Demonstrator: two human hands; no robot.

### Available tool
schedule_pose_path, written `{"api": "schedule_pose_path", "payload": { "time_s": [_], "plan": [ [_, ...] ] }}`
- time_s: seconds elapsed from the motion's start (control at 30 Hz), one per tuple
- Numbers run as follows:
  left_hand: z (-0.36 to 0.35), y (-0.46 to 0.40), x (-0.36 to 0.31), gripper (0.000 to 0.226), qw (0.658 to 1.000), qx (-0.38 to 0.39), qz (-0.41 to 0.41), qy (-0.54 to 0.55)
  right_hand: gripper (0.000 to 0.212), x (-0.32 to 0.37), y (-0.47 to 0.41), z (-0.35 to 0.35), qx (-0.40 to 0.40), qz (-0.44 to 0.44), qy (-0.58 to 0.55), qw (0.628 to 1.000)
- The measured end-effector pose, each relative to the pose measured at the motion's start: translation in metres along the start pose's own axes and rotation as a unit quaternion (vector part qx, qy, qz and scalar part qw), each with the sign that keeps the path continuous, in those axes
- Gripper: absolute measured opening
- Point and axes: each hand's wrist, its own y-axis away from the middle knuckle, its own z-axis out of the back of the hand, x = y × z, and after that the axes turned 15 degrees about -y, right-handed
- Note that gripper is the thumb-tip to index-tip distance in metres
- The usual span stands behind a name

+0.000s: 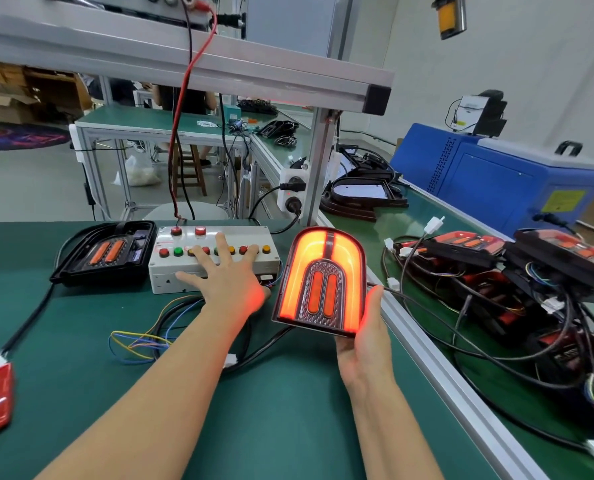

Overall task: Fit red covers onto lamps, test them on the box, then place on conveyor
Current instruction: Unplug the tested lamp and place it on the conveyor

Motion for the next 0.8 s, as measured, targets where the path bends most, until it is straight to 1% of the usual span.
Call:
{"api": "schedule_pose_path", "payload": {
  "time_s": [0.27,0.43,0.73,0.8],
  "plan": [
    [-0.001,0.0,0.005,0.088,0.994,-0.069,-0.044,-0.074,0.05,-0.001,-0.003,0.003,0.009,0.003,0.015,1.0],
    [0.002,-0.001,0.008,0.082,0.992,-0.064,-0.054,-0.096,0.05,-0.002,-0.003,0.004,0.004,0.005,0.009,1.0],
    [0.0,-0.002,0.01,0.084,0.988,-0.076,-0.063,-0.12,0.053,-0.002,-0.003,0.003,-0.009,0.001,-0.007,1.0],
    [-0.001,-0.003,0.011,0.083,0.987,-0.081,-0.065,-0.123,0.05,-0.002,-0.004,0.003,-0.009,0.001,-0.007,1.0]
  ]
}}
